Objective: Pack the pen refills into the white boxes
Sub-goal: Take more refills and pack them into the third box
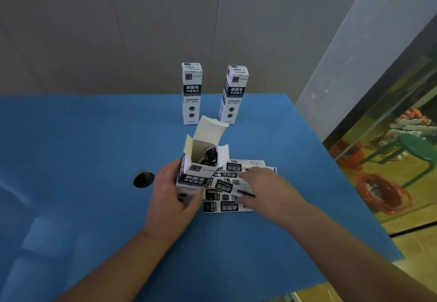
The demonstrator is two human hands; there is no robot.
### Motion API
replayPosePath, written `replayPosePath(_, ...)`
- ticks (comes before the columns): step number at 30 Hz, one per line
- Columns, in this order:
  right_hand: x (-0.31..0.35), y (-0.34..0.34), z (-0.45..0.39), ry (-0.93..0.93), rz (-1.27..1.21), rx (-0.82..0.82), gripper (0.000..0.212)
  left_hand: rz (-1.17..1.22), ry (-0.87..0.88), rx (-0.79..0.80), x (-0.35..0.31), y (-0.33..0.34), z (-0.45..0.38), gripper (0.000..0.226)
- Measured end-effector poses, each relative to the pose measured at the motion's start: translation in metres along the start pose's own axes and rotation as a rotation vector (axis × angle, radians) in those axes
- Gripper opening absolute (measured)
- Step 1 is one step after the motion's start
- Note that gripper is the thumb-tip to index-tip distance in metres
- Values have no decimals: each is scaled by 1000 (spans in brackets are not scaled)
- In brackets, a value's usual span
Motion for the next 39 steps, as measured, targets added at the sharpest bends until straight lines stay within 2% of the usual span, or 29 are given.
replayPosePath(4,-4,11,-9,-38,109,37,43,20,-45,39,3,1,2,70)
replayPosePath(10,-4,2,-16,-4,119,130,22,39,-73,64,5,3,1,71)
replayPosePath(16,-8,-7,-15,-8,56,41,36,40,-77,55,2,2,1,69)
replayPosePath(20,-12,-12,-16,26,56,41,21,16,-45,27,0,2,2,69)
replayPosePath(25,-13,-18,-21,44,10,5,43,22,-31,14,0,1,2,67)
replayPosePath(31,-17,-27,-23,69,-52,-58,44,13,-68,32,4,1,2,68)
replayPosePath(39,-37,-46,-19,205,-359,-137,45,44,-123,63,10,3,2,71)
Point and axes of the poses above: each hand's wrist, its own z-axis away from the middle knuckle, its own y-axis out of the palm, x = y × z, the point moved 3 cm from there along -z, towards the middle knuckle, and after that the axes turned 1 degree about y, right-handed, at the moved point
